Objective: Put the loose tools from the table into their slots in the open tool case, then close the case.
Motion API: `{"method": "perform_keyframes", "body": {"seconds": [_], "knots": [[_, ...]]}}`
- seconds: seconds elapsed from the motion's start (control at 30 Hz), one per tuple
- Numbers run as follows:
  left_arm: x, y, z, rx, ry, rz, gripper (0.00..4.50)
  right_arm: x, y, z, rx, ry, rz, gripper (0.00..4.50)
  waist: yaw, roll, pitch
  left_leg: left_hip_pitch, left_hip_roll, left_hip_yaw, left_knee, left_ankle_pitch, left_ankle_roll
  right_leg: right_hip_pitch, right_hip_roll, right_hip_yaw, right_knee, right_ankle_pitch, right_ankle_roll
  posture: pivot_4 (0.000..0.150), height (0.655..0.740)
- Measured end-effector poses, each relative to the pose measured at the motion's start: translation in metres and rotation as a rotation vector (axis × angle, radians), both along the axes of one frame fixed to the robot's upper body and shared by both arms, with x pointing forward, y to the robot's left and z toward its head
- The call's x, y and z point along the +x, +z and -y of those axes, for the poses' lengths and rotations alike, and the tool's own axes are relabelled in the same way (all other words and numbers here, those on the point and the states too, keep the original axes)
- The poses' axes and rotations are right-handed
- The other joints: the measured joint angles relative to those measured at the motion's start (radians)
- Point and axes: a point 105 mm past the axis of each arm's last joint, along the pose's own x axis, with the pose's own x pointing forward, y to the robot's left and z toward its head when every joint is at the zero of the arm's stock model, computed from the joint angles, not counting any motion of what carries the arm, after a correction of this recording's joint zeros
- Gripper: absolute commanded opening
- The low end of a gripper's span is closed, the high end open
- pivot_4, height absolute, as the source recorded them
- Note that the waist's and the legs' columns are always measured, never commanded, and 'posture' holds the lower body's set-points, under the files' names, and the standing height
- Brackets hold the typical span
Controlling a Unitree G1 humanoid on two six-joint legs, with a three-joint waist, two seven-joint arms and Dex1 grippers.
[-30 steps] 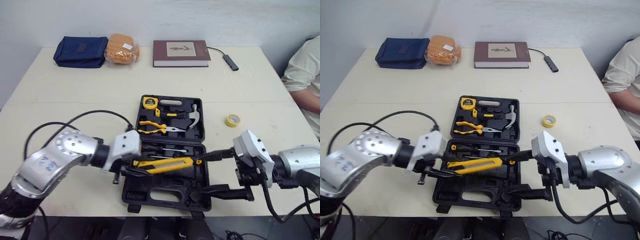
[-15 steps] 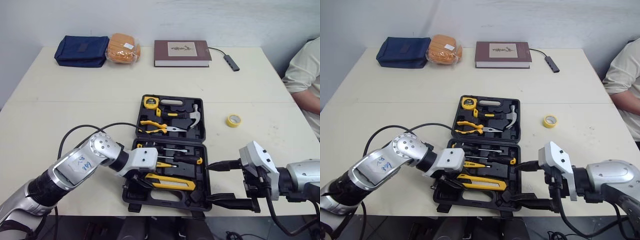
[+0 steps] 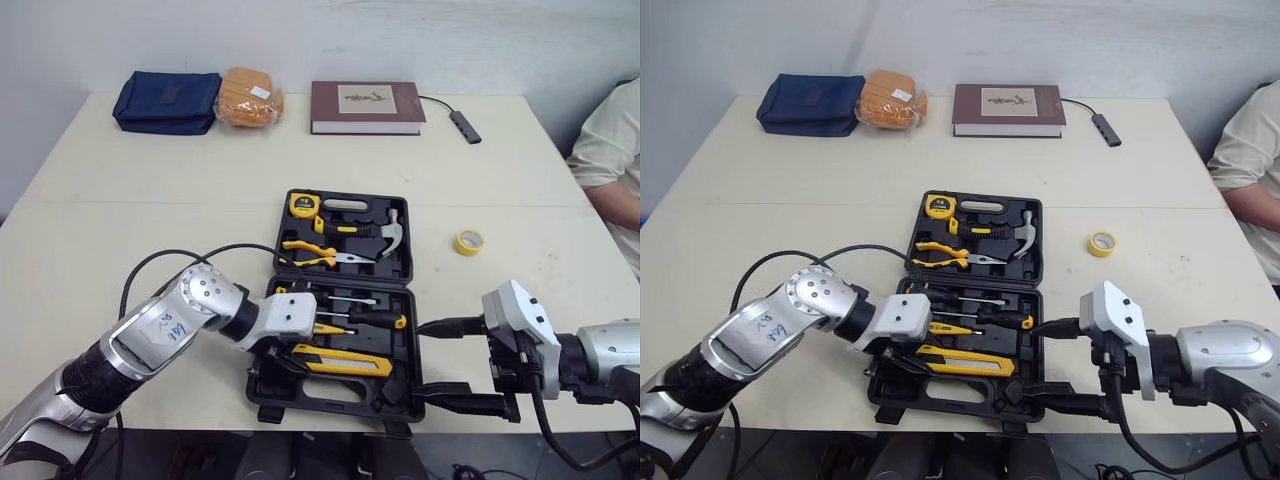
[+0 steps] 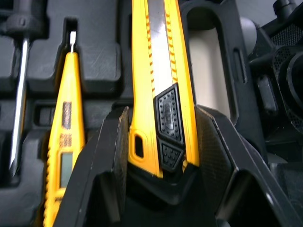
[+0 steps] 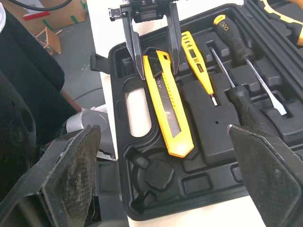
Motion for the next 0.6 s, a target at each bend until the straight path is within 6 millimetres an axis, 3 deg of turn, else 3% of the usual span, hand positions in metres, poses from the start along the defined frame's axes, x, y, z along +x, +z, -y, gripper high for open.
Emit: {"method": "perform_keyframes", "body": {"seconds": [0.17, 0.2, 0.33, 0.37, 0.5, 0.6], "knots": [[0.001, -0.001, 0.001, -0.012, -0.009, 0.004, 1.35, 0.001, 0.001, -0.001, 0.002, 0.004, 0.014, 4.5, 0.0, 0.0, 0.0, 0.0, 0.0, 0.0, 0.001, 0.0, 0.0, 0.0, 0.0, 0.0, 0.0, 0.0, 0.0, 0.15, 0.74], [0.001, -0.001, 0.002, -0.017, -0.007, 0.001, 2.4, 0.002, 0.001, -0.001, -0.001, 0.003, 0.02, 4.5, 0.001, 0.0, 0.0, 0.0, 0.0, 0.0, 0.001, 0.0, 0.0, 0.0, 0.0, 0.0, 0.0, 0.0, 0.0, 0.15, 0.74], [0.008, 0.001, -0.002, -0.025, 0.044, 0.008, 4.27, 0.002, 0.001, -0.002, -0.005, 0.003, 0.024, 4.5, 0.0, 0.0, 0.0, 0.0, 0.0, 0.0, 0.002, 0.0, 0.0, 0.0, 0.0, 0.0, 0.001, 0.0, 0.0, 0.15, 0.74], [0.009, 0.002, -0.004, -0.022, 0.051, 0.008, 4.47, 0.002, 0.0, -0.002, -0.006, 0.003, 0.022, 4.5, 0.0, 0.0, 0.0, 0.0, 0.0, 0.0, 0.002, 0.0, 0.0, 0.0, 0.0, 0.0, 0.001, 0.0, 0.0, 0.15, 0.74], [0.012, 0.008, -0.009, -0.045, 0.066, 0.007, 4.47, 0.002, -0.002, -0.002, -0.005, -0.003, 0.017, 4.5, -0.001, 0.0, 0.0, 0.0, 0.0, 0.0, 0.002, 0.0, 0.0, 0.0, 0.0, 0.0, 0.002, 0.0, 0.0, 0.15, 0.74], [0.011, 0.017, 0.005, -0.198, 0.031, 0.013, 4.47, 0.002, -0.003, -0.002, -0.002, -0.008, 0.013, 4.5, 0.0, 0.0, 0.0, -0.001, 0.0, 0.0, 0.003, 0.0, 0.0, 0.0, 0.0, 0.0, 0.002, 0.0, 0.0, 0.15, 0.74]]}}
